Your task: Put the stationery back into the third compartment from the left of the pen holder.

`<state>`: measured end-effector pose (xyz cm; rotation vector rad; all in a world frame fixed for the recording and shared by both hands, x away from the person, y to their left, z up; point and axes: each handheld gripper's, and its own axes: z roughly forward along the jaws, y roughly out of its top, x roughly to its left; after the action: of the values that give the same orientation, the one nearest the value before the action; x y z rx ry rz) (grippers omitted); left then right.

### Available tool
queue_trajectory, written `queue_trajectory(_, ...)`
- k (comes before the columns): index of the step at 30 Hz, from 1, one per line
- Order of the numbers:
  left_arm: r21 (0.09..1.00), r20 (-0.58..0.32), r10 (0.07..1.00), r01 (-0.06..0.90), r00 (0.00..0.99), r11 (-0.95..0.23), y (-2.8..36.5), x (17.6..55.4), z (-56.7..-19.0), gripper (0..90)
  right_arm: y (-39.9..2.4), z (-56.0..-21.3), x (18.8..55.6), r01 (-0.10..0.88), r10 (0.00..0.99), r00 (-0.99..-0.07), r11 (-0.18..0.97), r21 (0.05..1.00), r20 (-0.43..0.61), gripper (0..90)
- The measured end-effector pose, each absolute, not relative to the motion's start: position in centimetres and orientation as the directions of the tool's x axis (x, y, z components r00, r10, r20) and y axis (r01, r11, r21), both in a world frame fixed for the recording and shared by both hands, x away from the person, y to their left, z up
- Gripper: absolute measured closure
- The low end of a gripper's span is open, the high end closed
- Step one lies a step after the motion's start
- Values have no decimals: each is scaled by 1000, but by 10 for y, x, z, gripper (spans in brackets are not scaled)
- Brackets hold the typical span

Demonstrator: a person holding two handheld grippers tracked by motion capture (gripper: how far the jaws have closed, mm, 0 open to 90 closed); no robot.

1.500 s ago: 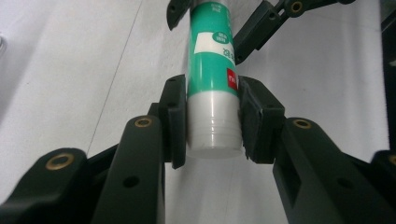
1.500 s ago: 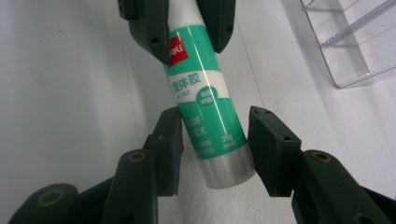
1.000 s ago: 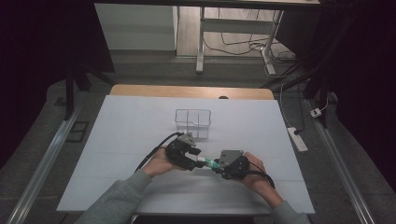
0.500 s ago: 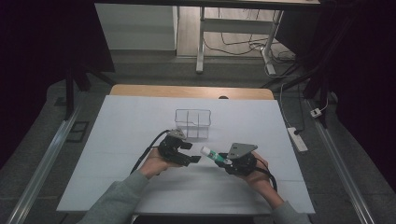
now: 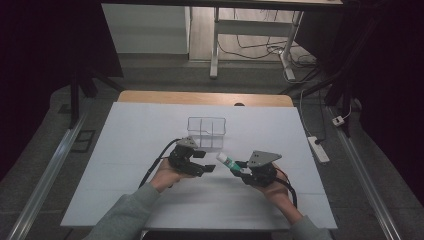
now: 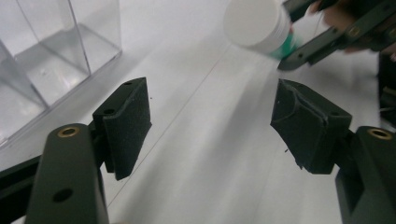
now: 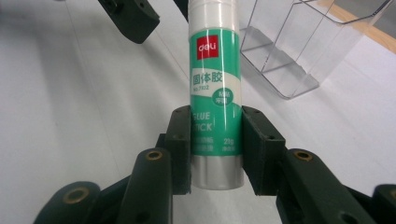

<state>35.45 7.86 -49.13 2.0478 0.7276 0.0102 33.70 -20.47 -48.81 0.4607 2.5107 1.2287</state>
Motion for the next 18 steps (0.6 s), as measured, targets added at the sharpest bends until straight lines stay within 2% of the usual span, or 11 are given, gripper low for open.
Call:
queue_trajectory(13,820,-306,455,475,836,-321,70,352,-489,290,-200,-490,335,159,420,-901,551,819,-107,649)
queue_trajectory(18,823,-313,442,473,841,-316,64,352,-490,323,-196,-494,334,158,413,-904,557,816,-107,649)
